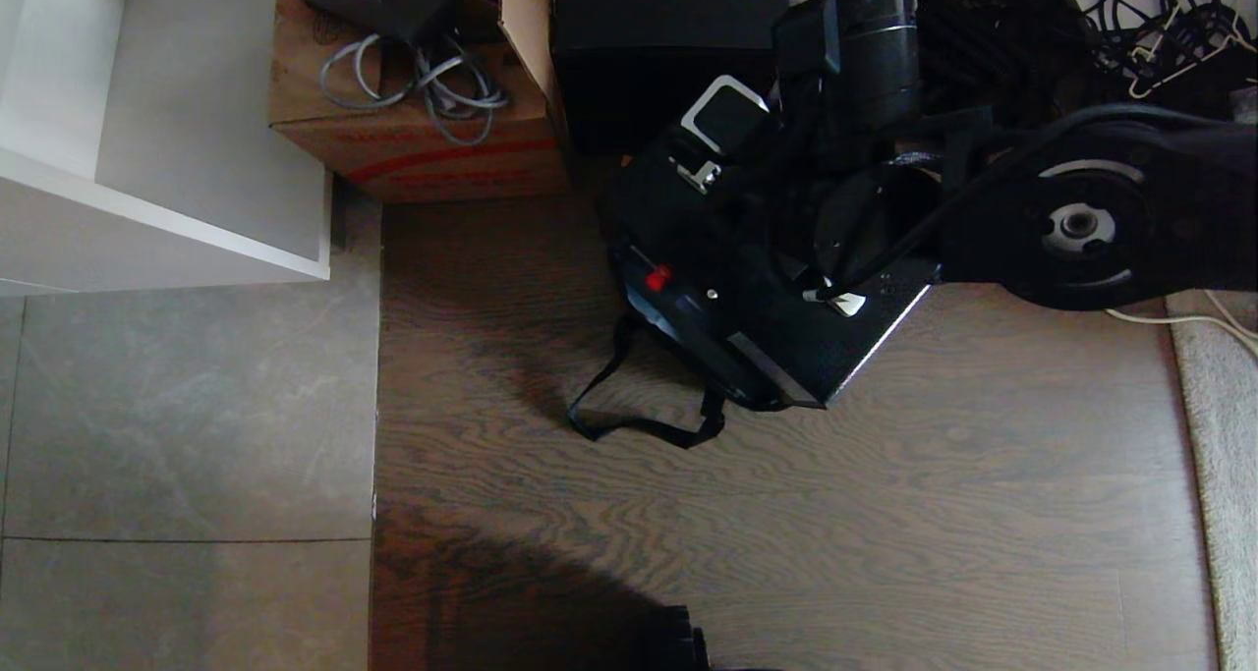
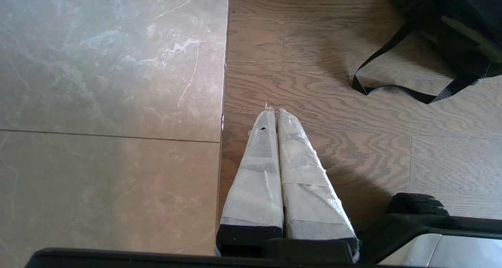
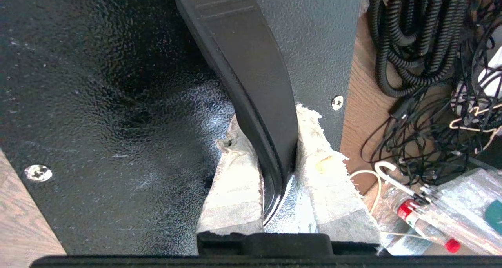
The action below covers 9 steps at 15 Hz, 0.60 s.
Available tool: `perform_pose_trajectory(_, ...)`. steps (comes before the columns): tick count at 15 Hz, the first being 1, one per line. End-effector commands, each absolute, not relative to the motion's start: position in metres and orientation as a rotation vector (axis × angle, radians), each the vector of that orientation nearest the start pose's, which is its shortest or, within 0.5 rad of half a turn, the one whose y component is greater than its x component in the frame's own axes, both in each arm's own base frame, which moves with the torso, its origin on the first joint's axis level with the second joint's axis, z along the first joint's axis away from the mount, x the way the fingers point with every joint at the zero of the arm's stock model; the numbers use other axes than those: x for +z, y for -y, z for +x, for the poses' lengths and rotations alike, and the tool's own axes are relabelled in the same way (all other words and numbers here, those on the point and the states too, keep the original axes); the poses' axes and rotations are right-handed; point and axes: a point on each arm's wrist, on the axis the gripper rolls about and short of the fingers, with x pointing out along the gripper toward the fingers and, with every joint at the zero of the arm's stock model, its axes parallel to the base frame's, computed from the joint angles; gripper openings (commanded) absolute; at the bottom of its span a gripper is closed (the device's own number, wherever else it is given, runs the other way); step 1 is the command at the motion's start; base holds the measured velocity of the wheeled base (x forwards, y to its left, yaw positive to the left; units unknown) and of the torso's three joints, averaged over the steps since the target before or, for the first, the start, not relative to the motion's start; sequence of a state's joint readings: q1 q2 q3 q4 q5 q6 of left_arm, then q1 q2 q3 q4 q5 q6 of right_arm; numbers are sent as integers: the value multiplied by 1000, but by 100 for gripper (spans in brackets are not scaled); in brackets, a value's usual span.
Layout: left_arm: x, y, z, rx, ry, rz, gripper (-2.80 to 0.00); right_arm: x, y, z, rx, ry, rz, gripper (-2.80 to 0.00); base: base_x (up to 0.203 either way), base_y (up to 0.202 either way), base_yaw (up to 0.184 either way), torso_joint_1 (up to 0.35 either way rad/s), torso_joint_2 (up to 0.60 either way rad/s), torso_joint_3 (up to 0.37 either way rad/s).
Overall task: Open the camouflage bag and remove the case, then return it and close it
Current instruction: Place the black box back
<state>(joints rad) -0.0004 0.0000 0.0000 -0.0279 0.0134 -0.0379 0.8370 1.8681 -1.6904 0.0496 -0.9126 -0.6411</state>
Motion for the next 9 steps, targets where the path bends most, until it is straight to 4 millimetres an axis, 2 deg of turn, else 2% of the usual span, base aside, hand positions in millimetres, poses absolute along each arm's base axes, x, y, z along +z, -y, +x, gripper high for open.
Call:
perform_pose_trajectory(1,76,0,-22,13,22,-38,-280,306,-263,261,-27,-171,-822,-280,0,0,0,0,0,0)
perform_pose_trajectory(9,76,0,-22,13,22,-38,-280,298,-272,267,-25,-180,-810,-280,0,0,0,0,0,0)
